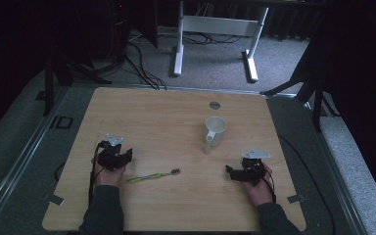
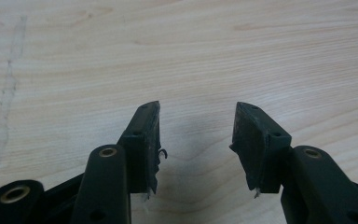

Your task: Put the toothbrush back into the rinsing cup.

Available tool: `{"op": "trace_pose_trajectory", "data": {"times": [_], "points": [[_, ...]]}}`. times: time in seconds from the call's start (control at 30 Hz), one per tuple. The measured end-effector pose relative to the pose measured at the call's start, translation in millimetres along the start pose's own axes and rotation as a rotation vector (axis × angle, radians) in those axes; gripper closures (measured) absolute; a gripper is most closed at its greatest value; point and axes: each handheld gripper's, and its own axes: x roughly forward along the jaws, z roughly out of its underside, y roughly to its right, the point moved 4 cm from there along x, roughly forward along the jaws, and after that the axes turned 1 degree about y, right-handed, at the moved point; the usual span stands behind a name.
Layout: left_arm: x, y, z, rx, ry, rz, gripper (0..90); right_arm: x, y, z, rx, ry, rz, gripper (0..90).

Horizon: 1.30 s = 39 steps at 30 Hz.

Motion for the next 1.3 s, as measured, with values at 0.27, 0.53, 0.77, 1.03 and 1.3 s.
{"op": "trace_pose_trajectory", "data": {"times": [0.27,0.53,0.77,1.03,1.3], "points": [[-10.1,0.3,-0.2,0.008,0.001,0.043,51.9,0.0,0.0,0.0,0.0,0.0,0.0,16.3],[-25.2,7.8,-15.0,0.058,0.036,0.097,51.8,0.0,0.1,0.0,0.0,-0.001,0.0,16.3],[-41.0,12.8,-29.2,0.107,0.07,0.145,52.2,0.0,0.0,0.0,0.001,0.0,0.0,16.3],[-52.0,12.9,-40.0,0.141,0.076,0.178,54.0,0.0,-0.1,-0.1,0.002,0.0,0.0,16.3],[-58.4,13.2,-48.9,0.175,0.082,0.192,54.2,0.0,-0.1,0.0,0.002,0.0,0.001,16.3]]}}
